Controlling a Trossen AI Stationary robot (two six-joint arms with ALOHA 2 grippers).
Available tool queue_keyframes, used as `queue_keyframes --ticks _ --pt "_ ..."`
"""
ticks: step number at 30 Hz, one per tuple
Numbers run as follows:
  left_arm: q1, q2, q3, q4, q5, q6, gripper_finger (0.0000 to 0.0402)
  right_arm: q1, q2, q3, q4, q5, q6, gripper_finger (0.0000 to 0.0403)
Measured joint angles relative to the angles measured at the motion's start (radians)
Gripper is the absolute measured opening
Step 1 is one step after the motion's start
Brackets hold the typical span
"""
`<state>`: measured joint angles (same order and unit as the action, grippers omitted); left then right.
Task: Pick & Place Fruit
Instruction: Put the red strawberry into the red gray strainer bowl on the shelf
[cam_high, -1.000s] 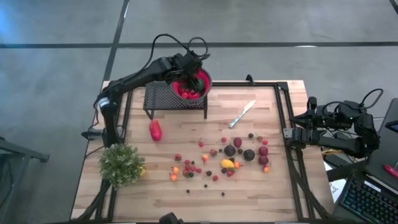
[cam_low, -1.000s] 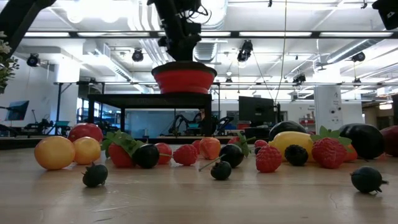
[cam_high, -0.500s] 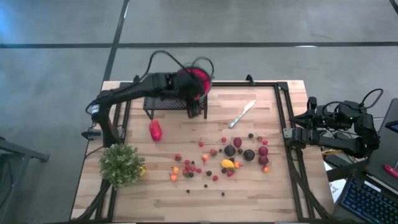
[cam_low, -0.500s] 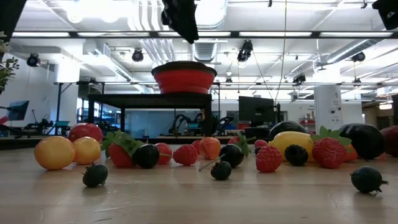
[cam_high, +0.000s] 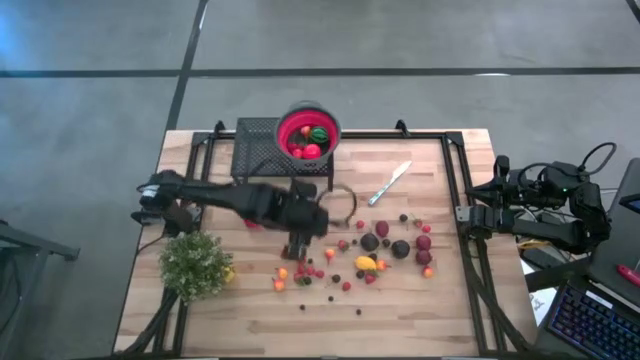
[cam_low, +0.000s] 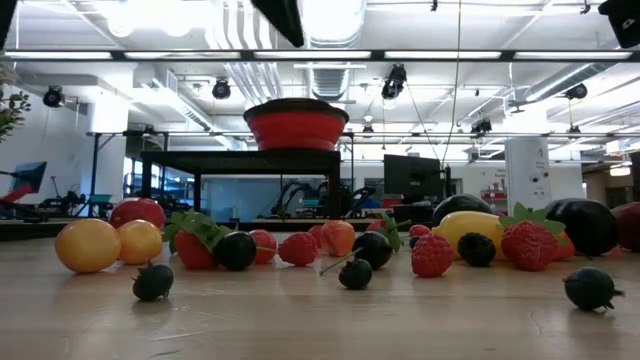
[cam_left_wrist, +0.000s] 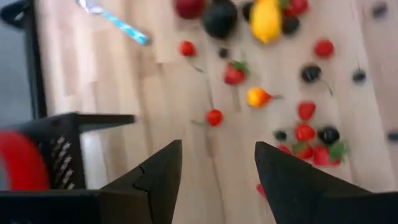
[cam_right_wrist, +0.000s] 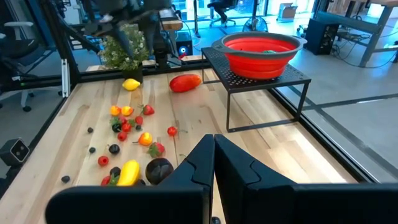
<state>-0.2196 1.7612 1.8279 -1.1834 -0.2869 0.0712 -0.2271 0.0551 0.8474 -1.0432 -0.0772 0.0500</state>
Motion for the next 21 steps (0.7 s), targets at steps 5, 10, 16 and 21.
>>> queue_keyframes --ticks 5,10,16,21 --pt "-0.057 0.002 -0.111 0.012 -0.029 0.079 0.0206 0.0 0.0 0.0 0.0 0.0 0.0 0.0008" --pt "-0.084 0.003 -0.225 0.037 -0.029 0.116 0.0206 0.0 0.0 0.0 0.0 0.0 0.0 0.0008" --pt "-0.101 0.003 -0.332 0.121 -0.021 0.145 0.0206 0.0 0.0 0.0 0.0 0.0 0.002 0.0008" --pt "-0.114 0.003 -0.411 0.175 0.007 0.251 0.0206 0.0 0.0 0.0 0.0 0.0 0.002 0.0008"
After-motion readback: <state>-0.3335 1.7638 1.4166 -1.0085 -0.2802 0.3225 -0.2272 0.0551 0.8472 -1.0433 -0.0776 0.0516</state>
